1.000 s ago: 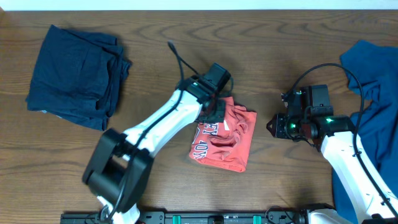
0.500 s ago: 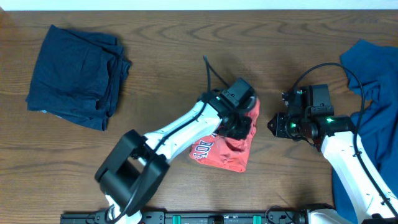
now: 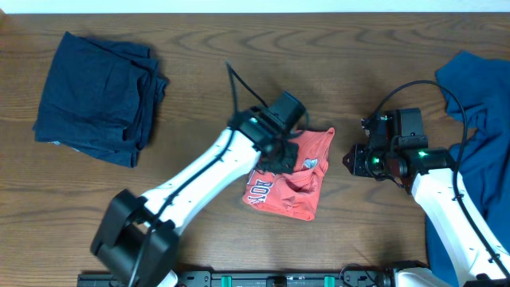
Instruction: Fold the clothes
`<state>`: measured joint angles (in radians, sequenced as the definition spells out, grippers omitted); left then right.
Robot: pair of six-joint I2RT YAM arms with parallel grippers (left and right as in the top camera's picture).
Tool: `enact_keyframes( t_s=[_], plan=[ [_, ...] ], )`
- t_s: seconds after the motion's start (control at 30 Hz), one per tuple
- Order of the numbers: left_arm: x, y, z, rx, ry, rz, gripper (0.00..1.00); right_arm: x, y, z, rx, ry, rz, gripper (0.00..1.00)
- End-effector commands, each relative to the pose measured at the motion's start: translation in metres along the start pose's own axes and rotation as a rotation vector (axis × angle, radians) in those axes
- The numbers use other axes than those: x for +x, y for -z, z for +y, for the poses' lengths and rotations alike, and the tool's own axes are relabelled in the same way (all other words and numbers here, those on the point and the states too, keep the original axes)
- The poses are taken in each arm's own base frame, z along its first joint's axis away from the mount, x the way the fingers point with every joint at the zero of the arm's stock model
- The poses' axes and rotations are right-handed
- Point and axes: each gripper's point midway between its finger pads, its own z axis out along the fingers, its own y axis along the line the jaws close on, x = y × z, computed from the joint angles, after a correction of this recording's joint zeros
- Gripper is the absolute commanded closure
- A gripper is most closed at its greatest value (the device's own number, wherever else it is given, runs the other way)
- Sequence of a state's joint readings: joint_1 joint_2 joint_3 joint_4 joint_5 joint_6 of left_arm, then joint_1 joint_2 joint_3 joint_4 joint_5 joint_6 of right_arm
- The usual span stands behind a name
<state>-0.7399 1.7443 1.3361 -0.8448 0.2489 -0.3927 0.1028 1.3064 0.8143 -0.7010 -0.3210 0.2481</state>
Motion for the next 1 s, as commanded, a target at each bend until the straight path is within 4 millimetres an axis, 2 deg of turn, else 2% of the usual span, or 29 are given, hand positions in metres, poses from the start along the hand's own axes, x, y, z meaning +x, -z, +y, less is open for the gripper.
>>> enact_keyframes(
  t_s=[0.0, 0.07, 0.17, 0.27, 0.37, 0.43, 0.5, 0.57, 0.67, 0.7, 0.83, 0.97],
  plan=[
    [0.032, -0.022, -0.035, 0.127, -0.012, 0.149, 0.94, -0.004, 0.004, 0.001, -0.003, 0.007, -0.018, 0.78],
    [0.043, -0.024, -0.062, 0.225, -0.053, 0.188, 0.94, -0.004, 0.004, 0.001, -0.004, 0.007, -0.018, 0.78],
    [0.047, -0.019, -0.104, 0.378, -0.158, 0.177, 0.94, -0.004, 0.004, 0.001, -0.004, 0.008, -0.019, 0.78],
    [0.048, -0.017, -0.111, 0.391, -0.199, 0.167, 0.94, -0.004, 0.004, 0.001, -0.004, 0.007, -0.018, 0.79],
    [0.040, -0.006, -0.104, 0.390, -0.179, 0.152, 0.94, -0.003, 0.004, 0.004, -0.023, 0.009, -0.014, 0.78],
    [0.030, 0.004, -0.091, 0.355, -0.155, 0.118, 0.94, -0.003, 0.004, 0.007, -0.038, 0.022, -0.013, 0.78],
    [0.018, 0.013, -0.064, 0.246, -0.115, 0.063, 0.93, -0.003, 0.004, 0.007, -0.037, 0.022, -0.012, 0.78],
    [0.009, 0.022, -0.026, 0.094, -0.067, 0.009, 0.92, -0.003, 0.004, 0.007, -0.037, 0.021, -0.012, 0.78],
    [0.010, 0.030, 0.019, -0.069, -0.005, 0.009, 0.92, -0.003, 0.004, 0.007, -0.038, 0.022, -0.015, 0.78],
    [0.014, 0.028, 0.026, -0.086, 0.010, 0.025, 0.92, -0.004, 0.004, 0.007, -0.038, 0.022, -0.016, 0.78],
    [0.028, 0.006, 0.036, -0.097, 0.063, 0.090, 0.94, -0.003, 0.004, 0.007, -0.038, 0.021, -0.015, 0.78],
    [0.045, -0.019, -0.003, 0.112, 0.054, 0.179, 0.94, -0.003, 0.004, 0.007, -0.038, 0.021, -0.015, 0.78]
  ],
)
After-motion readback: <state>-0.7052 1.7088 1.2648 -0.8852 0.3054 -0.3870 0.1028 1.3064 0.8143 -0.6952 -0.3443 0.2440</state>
